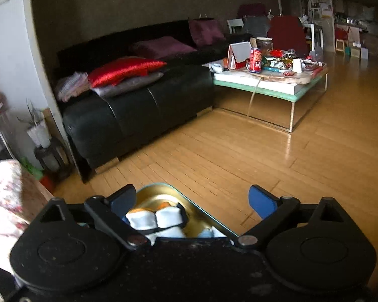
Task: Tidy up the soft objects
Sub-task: 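Open the right tool to drop the tissue packet into the tray, then open the left tool to drop the plastic bag into the tray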
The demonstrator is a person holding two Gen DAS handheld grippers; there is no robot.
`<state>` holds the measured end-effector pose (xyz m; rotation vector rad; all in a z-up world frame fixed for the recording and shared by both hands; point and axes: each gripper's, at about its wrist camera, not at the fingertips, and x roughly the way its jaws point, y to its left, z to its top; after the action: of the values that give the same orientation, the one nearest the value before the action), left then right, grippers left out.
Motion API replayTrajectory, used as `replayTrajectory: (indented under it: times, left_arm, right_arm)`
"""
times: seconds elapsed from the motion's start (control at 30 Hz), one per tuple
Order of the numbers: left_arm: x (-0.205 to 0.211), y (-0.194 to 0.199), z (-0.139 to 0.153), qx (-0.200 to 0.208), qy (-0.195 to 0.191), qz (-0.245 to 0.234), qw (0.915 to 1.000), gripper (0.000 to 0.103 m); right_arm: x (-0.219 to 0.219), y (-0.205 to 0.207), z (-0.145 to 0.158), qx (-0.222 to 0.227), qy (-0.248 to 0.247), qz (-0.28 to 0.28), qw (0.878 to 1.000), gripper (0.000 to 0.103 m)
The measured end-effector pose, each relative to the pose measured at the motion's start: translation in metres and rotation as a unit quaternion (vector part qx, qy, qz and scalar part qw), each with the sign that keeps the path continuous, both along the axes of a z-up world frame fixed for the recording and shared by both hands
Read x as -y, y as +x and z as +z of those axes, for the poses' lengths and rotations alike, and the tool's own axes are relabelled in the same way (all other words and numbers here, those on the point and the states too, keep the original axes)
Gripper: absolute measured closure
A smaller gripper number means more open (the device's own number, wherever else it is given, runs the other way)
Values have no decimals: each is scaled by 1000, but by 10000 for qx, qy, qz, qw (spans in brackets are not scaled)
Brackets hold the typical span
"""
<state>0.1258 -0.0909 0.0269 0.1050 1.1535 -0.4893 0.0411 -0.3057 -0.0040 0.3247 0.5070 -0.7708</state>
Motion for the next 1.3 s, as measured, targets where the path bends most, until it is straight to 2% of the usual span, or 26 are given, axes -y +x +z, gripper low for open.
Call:
replayTrajectory:
  times: [0.17, 0.47, 0.53, 0.57, 0.6, 0.9, 1.1, 1.3]
  left_arm:
    - [28, 4, -2, 95, 183, -350, 9992, 38]
    - [78, 11, -9, 275, 382, -997, 9939, 35]
    - [85, 13, -13, 322, 450, -1072, 9927, 32]
    - [88, 14, -15, 322, 445, -1090, 9925, 27]
    - [90, 15, -15, 316, 426, -1092, 9926, 23]
    - [91, 17, -19, 368, 467, -1000, 9932, 22]
    - [73, 16, -12, 418, 400, -688, 9960, 21]
    - [47, 12, -3, 512, 446, -275, 9973, 21]
  right_arm:
    - [6, 10, -8, -362, 15, -17, 9993, 6]
    - [22, 6, -12, -280, 288, -266, 9988, 5]
    - [22, 6, -13, -278, 289, -263, 9989, 5]
    - [22, 6, -13, -272, 288, -263, 9989, 5]
    - [22, 7, -13, -270, 293, -263, 9989, 5]
    - [23, 8, -13, -212, 341, -239, 9989, 5]
    - [18, 10, -14, -225, 289, -126, 9992, 5]
    - [3, 11, -11, -198, 72, 309, 9993, 4]
